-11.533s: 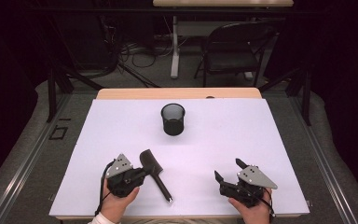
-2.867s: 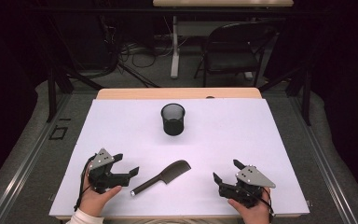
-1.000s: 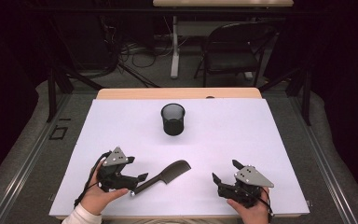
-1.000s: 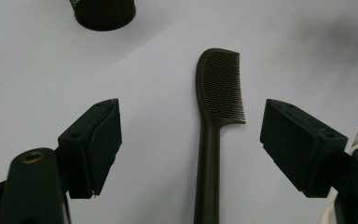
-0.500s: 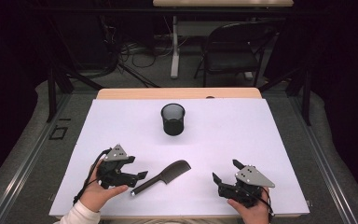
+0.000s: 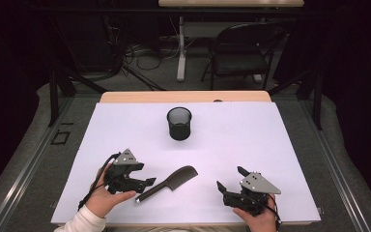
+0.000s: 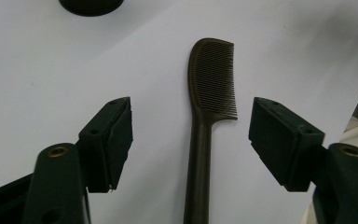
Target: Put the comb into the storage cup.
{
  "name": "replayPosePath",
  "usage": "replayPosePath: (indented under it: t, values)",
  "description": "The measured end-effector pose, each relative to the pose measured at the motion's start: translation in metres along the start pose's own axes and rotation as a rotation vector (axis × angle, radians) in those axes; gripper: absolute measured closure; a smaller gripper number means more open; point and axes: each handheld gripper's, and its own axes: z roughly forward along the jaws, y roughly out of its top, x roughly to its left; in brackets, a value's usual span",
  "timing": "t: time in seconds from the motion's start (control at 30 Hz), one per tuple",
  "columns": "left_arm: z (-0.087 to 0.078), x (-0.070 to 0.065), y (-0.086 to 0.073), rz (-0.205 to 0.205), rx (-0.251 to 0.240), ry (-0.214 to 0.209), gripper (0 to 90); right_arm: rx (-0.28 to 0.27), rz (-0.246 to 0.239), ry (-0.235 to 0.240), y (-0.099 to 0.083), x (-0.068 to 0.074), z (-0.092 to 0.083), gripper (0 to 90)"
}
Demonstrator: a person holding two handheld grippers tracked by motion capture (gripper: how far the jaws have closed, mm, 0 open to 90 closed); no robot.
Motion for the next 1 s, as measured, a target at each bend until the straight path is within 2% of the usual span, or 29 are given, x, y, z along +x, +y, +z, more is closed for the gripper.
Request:
replayPosePath:
  t: [0.37,0.5,0.63,0.67,1.0]
  values:
    - [0.003,0.0,0.01,0.019,0.051,-0.013,33.6,-0.003,-0.024,0.017,0.001,0.009,0.002,16.5]
    - [0.005,0.001,0.011,-0.008,0.072,-0.038,34.0,-0.004,-0.017,0.016,0.0,0.008,0.001,16.5]
    - [0.009,0.002,0.01,-0.03,0.09,-0.044,33.9,-0.008,-0.018,0.016,0.0,0.007,0.001,16.5]
    - [0.01,0.002,0.01,-0.024,0.089,-0.044,33.7,-0.007,-0.018,0.016,0.0,0.007,0.001,16.5]
    - [0.012,0.002,0.011,-0.012,0.086,-0.011,17.6,-0.009,-0.013,0.012,0.0,0.006,0.0,16.5]
